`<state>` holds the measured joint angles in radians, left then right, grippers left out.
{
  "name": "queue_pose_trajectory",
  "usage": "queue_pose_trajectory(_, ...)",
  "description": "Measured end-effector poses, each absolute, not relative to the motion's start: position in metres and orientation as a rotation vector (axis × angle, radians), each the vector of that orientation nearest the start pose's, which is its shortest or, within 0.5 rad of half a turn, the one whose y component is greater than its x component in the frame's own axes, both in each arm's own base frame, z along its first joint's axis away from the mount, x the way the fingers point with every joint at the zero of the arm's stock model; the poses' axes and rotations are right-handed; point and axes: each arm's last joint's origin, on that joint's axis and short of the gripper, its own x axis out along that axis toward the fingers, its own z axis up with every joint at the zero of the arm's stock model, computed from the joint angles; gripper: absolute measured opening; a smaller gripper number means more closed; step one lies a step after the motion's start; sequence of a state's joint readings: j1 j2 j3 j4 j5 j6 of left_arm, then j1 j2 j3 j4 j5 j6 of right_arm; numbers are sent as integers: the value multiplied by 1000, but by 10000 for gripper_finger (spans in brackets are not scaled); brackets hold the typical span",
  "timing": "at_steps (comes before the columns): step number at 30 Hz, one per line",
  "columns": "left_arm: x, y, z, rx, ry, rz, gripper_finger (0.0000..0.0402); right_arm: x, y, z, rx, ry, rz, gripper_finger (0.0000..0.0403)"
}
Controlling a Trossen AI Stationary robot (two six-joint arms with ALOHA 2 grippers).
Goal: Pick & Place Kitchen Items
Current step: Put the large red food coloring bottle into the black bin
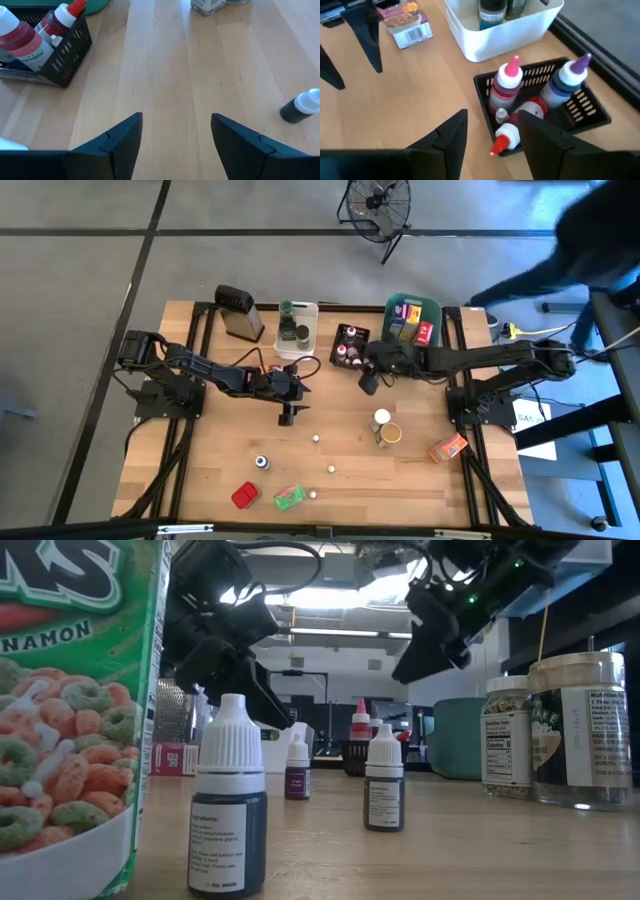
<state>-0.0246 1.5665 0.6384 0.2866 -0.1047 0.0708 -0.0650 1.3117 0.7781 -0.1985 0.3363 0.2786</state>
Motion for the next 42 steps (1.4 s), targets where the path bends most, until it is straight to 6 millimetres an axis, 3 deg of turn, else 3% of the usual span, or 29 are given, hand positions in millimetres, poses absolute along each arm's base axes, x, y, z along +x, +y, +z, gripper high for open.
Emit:
queue_pose_trajectory(16, 292, -4, 151, 136, 619, 46, 231, 262, -29, 210, 408, 709, -562, 176)
queue_pose_trajectory(23, 292, -4, 151, 130, 620, 48, 232, 261, -34, 202, 478, 762, -594, 221)
queue_pose_trajectory(30, 292, -4, 151, 129, 619, 48, 233, 272, -36, 192, 488, 801, -581, 268)
queue_pose_trajectory(42, 292, -4, 151, 129, 622, 48, 231, 291, -39, 193, 489, 895, -618, 269)
